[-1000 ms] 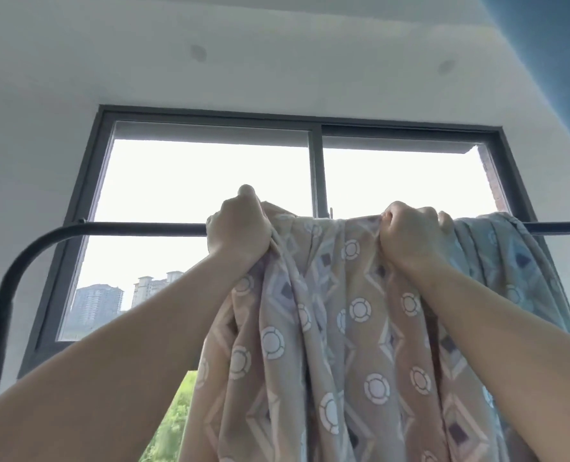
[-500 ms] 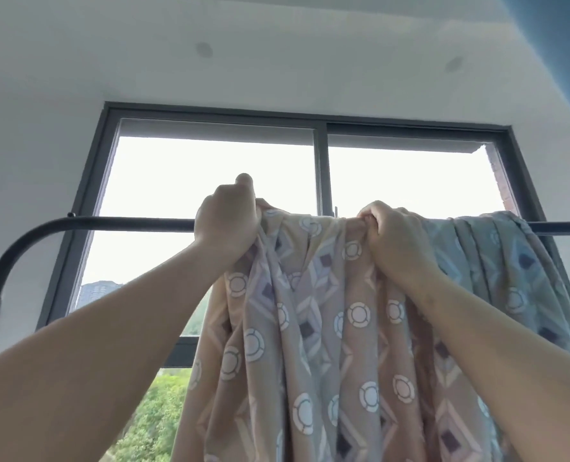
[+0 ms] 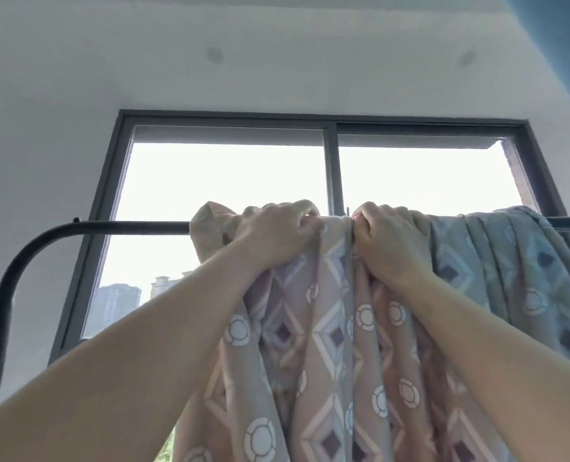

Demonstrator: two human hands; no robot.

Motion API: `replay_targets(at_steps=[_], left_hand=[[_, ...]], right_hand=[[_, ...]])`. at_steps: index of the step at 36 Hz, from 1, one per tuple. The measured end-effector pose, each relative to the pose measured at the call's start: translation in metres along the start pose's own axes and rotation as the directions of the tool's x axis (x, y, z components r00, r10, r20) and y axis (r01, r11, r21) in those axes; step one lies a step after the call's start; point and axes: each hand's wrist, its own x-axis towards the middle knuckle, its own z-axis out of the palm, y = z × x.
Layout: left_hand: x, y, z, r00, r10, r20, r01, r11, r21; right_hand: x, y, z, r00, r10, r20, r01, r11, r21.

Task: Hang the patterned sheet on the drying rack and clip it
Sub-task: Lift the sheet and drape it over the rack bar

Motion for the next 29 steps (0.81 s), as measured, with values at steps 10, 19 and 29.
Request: replay_targets(at_steps=[10,19,29], left_hand=[[0.003,0.000,0.006,0.994,-0.096,-0.050,0.100,0.991,0.087],[0.009,-0.009,-0.014,0.992,-0.122,0.003,0.123,0.992,-0.024],[-0.002,-0.018,-0.020,0.959,-0.192,-0.209,0.227,0.961,0.160]], right_hand=[[0.004,0.018,-0.015,1.000,0.013,-0.017,-0.013,1.000,0.029],[0.003,0.017,-0.011,0.998,0.036,-0.048,-0.033,0.997,0.073],[0.000,0.009,-0.013,0.973,0.188,-0.136,-0.183,0.982,0.047]])
